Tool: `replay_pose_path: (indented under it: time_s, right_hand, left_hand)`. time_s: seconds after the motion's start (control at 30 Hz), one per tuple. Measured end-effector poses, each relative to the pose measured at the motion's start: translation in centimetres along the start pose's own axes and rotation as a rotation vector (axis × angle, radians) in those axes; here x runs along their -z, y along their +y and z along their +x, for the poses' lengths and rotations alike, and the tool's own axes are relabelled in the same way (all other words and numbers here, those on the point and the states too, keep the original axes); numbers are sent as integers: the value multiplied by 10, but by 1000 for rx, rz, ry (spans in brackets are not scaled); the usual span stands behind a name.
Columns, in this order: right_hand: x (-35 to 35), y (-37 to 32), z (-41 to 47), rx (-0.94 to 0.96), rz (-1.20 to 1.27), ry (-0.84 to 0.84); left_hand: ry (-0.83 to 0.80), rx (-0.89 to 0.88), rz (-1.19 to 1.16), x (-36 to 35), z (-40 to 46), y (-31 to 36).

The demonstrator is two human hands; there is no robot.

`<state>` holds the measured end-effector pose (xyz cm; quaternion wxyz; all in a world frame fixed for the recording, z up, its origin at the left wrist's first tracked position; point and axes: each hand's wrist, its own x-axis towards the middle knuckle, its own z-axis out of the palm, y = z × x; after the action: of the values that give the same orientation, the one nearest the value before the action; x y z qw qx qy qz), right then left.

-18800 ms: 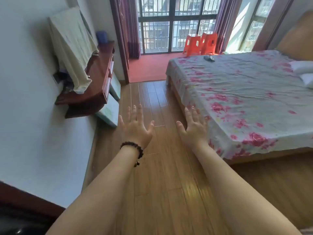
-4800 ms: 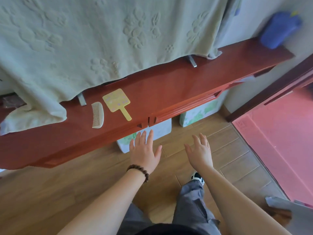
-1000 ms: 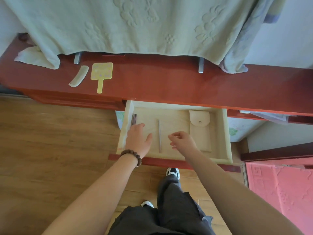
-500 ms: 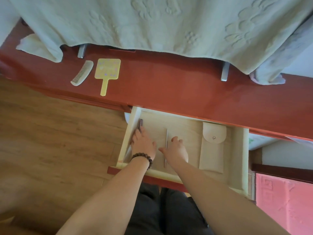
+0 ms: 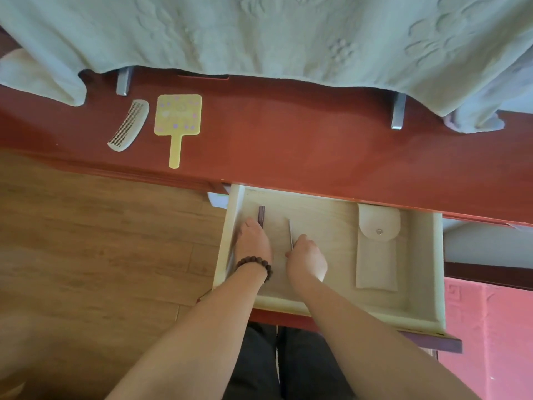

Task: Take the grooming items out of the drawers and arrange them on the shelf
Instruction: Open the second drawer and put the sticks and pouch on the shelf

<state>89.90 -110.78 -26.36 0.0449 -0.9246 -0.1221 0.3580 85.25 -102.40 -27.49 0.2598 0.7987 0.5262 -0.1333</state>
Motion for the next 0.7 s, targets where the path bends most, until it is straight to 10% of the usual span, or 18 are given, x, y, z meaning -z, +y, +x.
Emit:
replay_pose_path:
  time_s: [0.7]
  right_hand:
    - [125, -46, -22, 373, 600, 346]
  left_hand:
    - [332, -425, -555, 124, 14, 31]
